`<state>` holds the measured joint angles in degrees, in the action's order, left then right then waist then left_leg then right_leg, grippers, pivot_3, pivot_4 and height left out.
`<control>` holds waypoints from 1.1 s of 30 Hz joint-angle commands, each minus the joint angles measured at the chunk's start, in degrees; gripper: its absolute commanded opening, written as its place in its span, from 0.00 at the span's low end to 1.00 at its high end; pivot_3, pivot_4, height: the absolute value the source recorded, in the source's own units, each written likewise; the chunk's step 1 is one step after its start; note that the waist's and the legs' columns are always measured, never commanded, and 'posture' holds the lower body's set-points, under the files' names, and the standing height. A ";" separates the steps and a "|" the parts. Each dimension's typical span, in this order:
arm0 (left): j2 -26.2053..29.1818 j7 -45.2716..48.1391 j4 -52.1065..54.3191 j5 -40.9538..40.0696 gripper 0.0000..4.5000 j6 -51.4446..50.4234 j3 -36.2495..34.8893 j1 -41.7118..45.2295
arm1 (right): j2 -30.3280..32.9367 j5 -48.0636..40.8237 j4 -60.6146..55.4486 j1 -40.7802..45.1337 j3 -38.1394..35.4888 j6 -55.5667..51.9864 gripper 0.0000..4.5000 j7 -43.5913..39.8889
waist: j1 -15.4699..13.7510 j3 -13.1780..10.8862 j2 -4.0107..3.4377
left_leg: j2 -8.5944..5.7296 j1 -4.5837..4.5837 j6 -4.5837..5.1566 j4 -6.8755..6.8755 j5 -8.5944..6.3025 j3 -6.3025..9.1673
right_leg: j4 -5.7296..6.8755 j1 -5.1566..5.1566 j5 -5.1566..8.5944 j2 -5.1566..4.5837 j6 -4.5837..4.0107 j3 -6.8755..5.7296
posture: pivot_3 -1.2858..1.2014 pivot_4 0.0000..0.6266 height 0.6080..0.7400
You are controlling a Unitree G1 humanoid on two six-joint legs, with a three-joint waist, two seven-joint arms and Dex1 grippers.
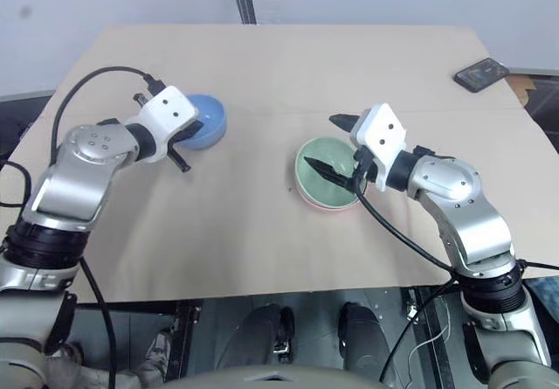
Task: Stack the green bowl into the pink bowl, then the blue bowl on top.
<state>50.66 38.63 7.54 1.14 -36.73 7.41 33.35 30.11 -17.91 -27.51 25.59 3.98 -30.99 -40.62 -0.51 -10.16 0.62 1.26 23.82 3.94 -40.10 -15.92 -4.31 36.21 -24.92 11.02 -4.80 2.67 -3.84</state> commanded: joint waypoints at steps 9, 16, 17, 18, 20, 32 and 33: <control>-1.09 -3.24 0.97 7.40 0.65 -1.32 2.76 -0.13 | 0.30 0.05 -1.05 -0.17 -0.33 2.66 0.94 0.31 | -0.31 -0.02 0.03 | -0.03 0.02 0.02 -0.09 -0.01 0.04 | 0.06 0.02 0.00 -0.01 0.00 -0.02 | 0.52 0.24 1.00; -3.83 -3.68 -6.15 10.89 0.37 2.86 5.94 1.96 | 0.45 0.75 -1.86 -0.88 -0.10 2.46 0.94 1.18 | -0.37 -0.02 0.05 | -0.03 0.01 0.02 -0.11 -0.01 0.02 | 0.10 0.01 0.00 0.00 0.00 -0.01 | 0.52 0.24 1.00; -4.19 -3.34 -7.16 11.17 0.26 3.60 6.24 2.48 | 0.42 0.92 -1.94 -0.93 -0.07 2.46 0.94 1.44 | -0.34 -0.02 0.05 | -0.04 0.02 0.02 -0.11 -0.01 0.02 | 0.11 0.01 0.00 -0.01 0.00 -0.01 | 0.52 0.24 1.00; -4.45 -3.08 -7.88 11.42 0.18 4.15 6.35 2.83 | 0.39 1.04 -2.01 -0.95 -0.03 2.44 0.94 1.64 | -0.31 -0.02 0.05 | -0.04 0.02 0.02 -0.12 -0.01 0.01 | 0.10 0.01 0.00 -0.01 0.00 -0.01 | 0.52 0.24 1.00; -5.07 -2.82 -9.78 11.95 0.01 5.68 6.68 3.75 | 0.46 1.27 -2.06 -1.06 -0.26 2.40 0.94 2.04 | -0.28 -0.03 0.06 | -0.04 0.02 0.02 -0.12 -0.01 0.01 | 0.12 0.00 0.00 -0.01 0.00 0.00 | 0.52 0.24 1.00; -12.14 17.27 -2.13 -9.25 0.01 29.91 1.92 11.46 | 2.47 2.08 -2.69 -5.68 -6.72 2.06 0.94 6.01 | -0.39 -0.06 0.12 | -0.06 0.10 0.08 -0.22 -0.04 0.03 | 0.13 0.00 0.00 -0.10 0.00 -0.03 | 0.52 0.24 1.00; -12.28 20.47 -2.02 -11.21 0.01 30.86 2.19 11.96 | 2.81 2.41 -3.00 -7.12 -8.05 2.21 0.94 6.72 | -0.35 -0.05 0.12 | -0.06 0.09 0.08 -0.22 -0.04 0.02 | 0.14 0.00 -0.01 -0.10 0.00 -0.03 | 0.52 0.24 1.00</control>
<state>38.33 53.93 3.36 -4.99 -9.03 11.42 43.94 31.95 -15.95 -28.16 19.85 -0.54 -29.68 -35.46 -0.86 -10.22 0.74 1.20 23.91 4.02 -40.31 -15.95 -4.31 36.37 -24.93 11.01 -4.90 2.67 -3.86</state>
